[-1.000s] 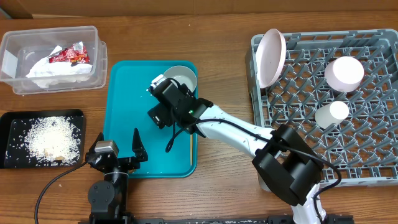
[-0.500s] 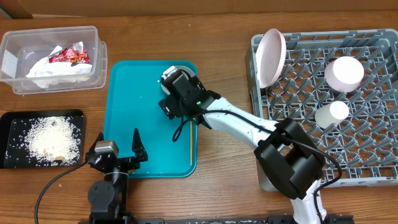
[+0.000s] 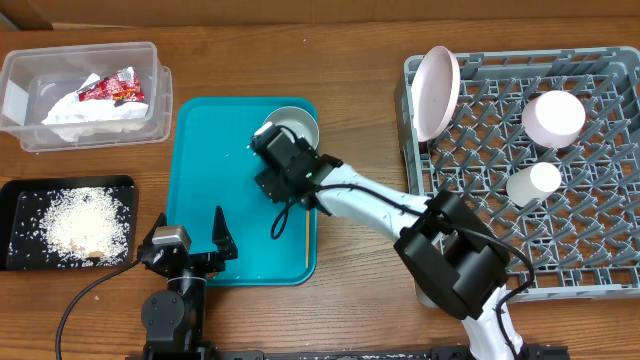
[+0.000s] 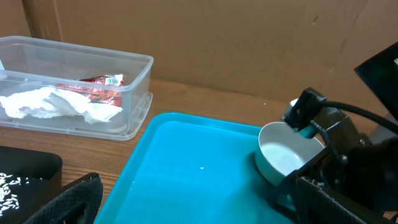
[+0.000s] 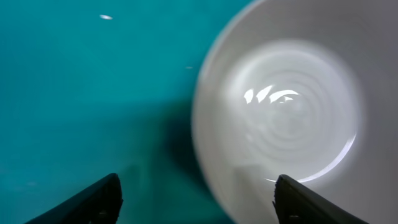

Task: Sort waste into correct bins and load items into the dishwasher
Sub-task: 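Lower the right gripper onto the grey bowl rim and grasp it, then lift the grey bowl and carry it to the rack's right side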

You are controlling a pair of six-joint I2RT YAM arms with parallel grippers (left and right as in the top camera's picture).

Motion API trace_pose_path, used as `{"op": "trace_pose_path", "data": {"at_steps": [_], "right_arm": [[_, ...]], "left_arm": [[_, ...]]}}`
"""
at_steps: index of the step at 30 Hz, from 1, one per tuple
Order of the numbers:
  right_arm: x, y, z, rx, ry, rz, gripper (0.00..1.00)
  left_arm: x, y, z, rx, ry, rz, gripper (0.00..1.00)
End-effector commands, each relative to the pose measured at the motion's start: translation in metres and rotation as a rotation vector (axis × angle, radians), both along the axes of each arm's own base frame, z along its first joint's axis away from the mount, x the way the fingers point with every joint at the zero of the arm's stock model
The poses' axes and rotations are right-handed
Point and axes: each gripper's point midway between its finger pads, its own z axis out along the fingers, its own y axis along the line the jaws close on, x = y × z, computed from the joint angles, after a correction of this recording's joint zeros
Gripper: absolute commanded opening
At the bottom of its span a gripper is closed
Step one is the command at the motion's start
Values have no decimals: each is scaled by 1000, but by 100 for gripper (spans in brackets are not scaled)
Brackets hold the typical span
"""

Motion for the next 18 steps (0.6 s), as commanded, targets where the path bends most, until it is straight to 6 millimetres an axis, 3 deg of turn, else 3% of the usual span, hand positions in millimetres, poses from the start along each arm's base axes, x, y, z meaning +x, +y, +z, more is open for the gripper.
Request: {"op": "trace_pose_path", "data": {"at_steps": [1,4,11,18], "right_arm": [[-9,14,1,-14,-30,21,76],[-12,17,2,-30,-52,20,67],[-13,14,1,-45,-49,17,62],[-13,8,-1,-75,-53,3,50]], "left_arm": [[0,1,1,23,-6,7,100],[0,1,1,23,-6,6,100],[0,1,1,23,-6,6,100],[0,1,1,23,-6,7,100]]}}
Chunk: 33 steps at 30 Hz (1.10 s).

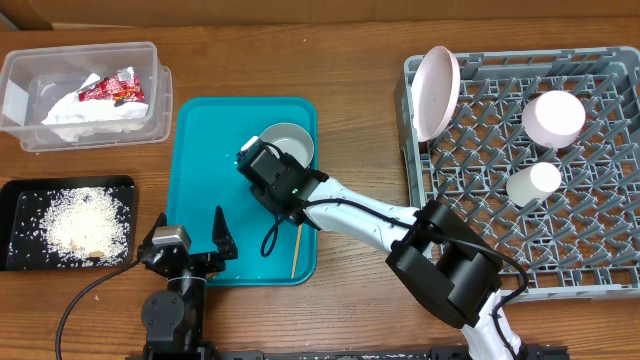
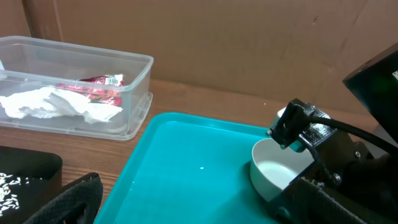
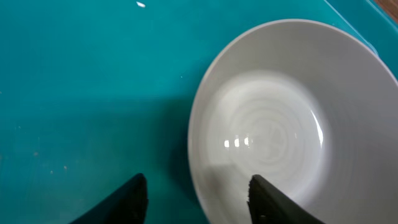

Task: Sort waste into correct bins and load items into the dishwasher
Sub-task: 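Lift the grey bowl and carry it to the rack's right side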

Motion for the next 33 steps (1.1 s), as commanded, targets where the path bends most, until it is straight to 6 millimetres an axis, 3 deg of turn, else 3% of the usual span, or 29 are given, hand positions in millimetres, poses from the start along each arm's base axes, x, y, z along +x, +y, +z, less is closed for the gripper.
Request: {"op": "trace_pose_path", "data": {"at_steps": [1,4,8,11,14,18,23,28,29,33], "right_arm": [[5,-2,-1,-9,-12,-18,46],[5,-2,-1,-4,-9,-26,36],[4,-2,-1,-6,-6,-28,31],[4,-1,4,5,4,-47,17],[6,2,16,24,11,-74,7],[10,7,41,52,2,-89,4],[13,11,87,122,-16,-126,4],[13,-3,150,213,-37,-189,4],[11,-18,178,257,-45,-228,4],[4,-70,226,329,-28,-367,4]], "left_arm": [[0,1,1,23,-6,7,100],[0,1,1,23,-6,7,100],[0,1,1,23,-6,7,100],[0,1,1,23,-6,7,100],[0,1,1,23,-6,7,100],[0,1,1,23,-6,7,100],[0,1,1,23,-6,7,100],[0,1,1,23,-6,7,100],[0,1,1,23,-6,7,100],[0,1,0,23,-5,7,100]]}}
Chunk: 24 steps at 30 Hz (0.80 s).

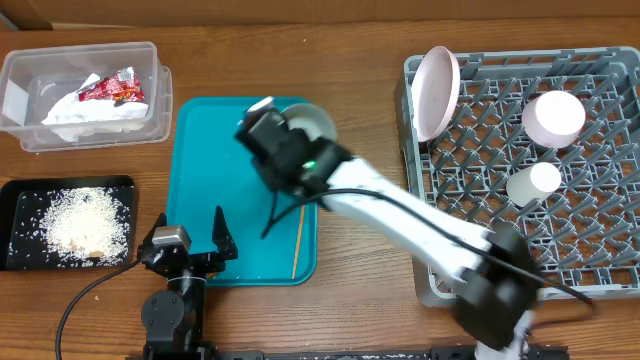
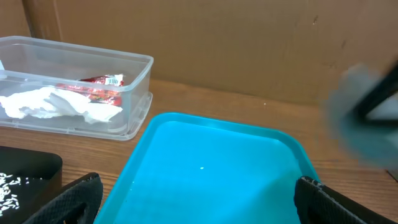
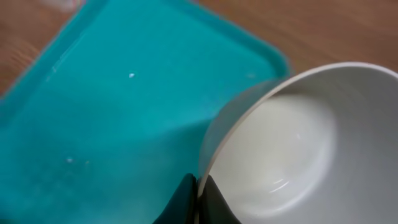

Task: Sort waste into correct bins and load items into the dishwasher
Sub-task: 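Lift the grey bowl and carry it to the rack's right side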

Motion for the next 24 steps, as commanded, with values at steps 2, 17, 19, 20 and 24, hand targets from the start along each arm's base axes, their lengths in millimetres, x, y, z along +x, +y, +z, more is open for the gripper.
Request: {"op": "trace_pose_path", "data": {"at_steps": [2,17,19,20,24], "right_arm": [[2,-80,112,207,-56,-261,4],[-49,-375,136,200,76,-1034,4],[-57,-389,130,228,104,-1050,4],[-61,-394,127,250,119,-1057,4],[-68,-406,116,345,121,-1048,4]], "left_arm": [[0,1,1,23,-6,7,100],[0,1,1,23,-6,7,100],[0,1,1,23,-6,7,100],[0,1,1,23,-6,7,100],[0,1,1,23,-6,7,100]]}}
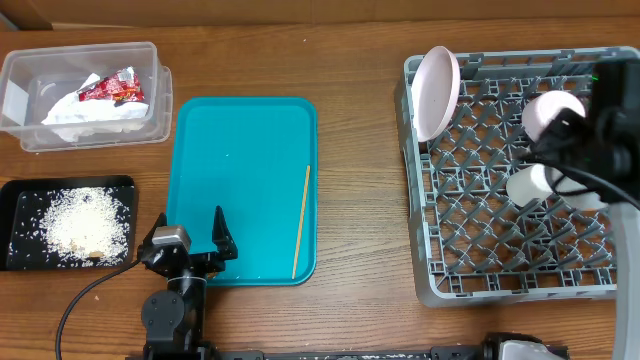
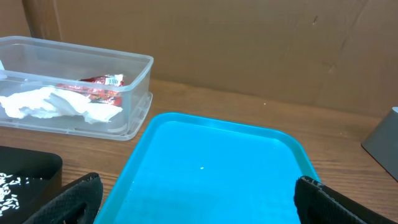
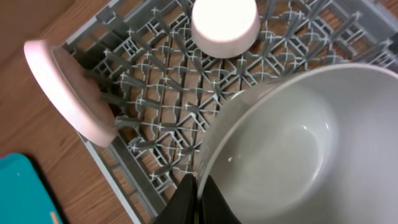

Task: Sort waste into correct bins and load items into the dishwasher
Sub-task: 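Lift the grey bowl and carry it to the rack's right side, then lower the grey bowl into the rack and open the right gripper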

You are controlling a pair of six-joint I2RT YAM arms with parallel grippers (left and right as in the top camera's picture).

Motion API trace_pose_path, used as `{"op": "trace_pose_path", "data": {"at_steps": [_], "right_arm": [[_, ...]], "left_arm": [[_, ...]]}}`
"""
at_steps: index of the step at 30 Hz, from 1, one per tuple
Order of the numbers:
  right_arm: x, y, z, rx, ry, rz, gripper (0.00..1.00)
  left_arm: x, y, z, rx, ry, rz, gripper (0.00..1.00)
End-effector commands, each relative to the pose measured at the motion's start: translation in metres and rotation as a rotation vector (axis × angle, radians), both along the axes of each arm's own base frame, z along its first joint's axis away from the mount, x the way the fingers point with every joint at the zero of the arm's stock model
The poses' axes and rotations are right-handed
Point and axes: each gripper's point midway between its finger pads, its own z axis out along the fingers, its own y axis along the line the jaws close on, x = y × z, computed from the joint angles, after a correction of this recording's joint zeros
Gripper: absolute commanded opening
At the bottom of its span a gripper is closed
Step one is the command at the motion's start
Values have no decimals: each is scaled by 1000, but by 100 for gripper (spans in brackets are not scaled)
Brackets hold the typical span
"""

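My right gripper (image 3: 199, 193) is shut on the rim of a white bowl (image 3: 292, 143) and holds it tilted above the grey dishwasher rack (image 3: 155, 134). In the overhead view the right gripper (image 1: 598, 140) is over the rack's right side (image 1: 470, 260), and the arm hides the bowl. A pink plate (image 3: 68, 93) stands in the rack's left edge, and an upturned pink cup (image 3: 225, 22) sits further in. My left gripper (image 2: 199, 205) is open, with nothing in it, at the near edge of the teal tray (image 2: 211, 168).
A thin wooden stick (image 1: 301, 222) lies on the tray's right side. A clear bin (image 1: 85, 95) holds a tissue and a red wrapper at back left. In front of it sits a black tray of rice (image 1: 68, 222). A white cup (image 1: 533, 182) stands in the rack.
My right gripper, still shut on the bowl, has gone from above the tray's far right corner to above the right part of the rack. The left gripper has not moved.
The right gripper first hung open over the bowl on the tray, then had its fingers either side of the rim. Later it was shut on the rim with the bowl lifted off the tray. Now the bowl is over the rack and only the stick lies on the tray.
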Motion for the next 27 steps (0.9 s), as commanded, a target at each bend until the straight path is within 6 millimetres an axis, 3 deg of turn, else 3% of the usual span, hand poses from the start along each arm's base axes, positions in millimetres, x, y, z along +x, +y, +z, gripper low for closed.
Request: {"op": "trace_pose_path", "data": {"at_steps": [1,8,13,18,22,27], "right_arm": [[-7,2,-3,96,-68,52,4],[12,-40,9,241,-315,27,4],[26,-76,6,333,-455,35,4],[38,-104,-21,440,-505,31,4],[50,-105,-29,573,-608,168,4],[49,-126,-53,715,-628,143,4]], "left_arm": [[0,1,0,23,-5,7,100],[0,1,0,23,-5,7,100],[0,1,0,23,-5,6,100],[0,1,0,23,-5,6,100],[0,1,0,23,-5,6,100],[0,1,0,23,-5,7,100]]}}
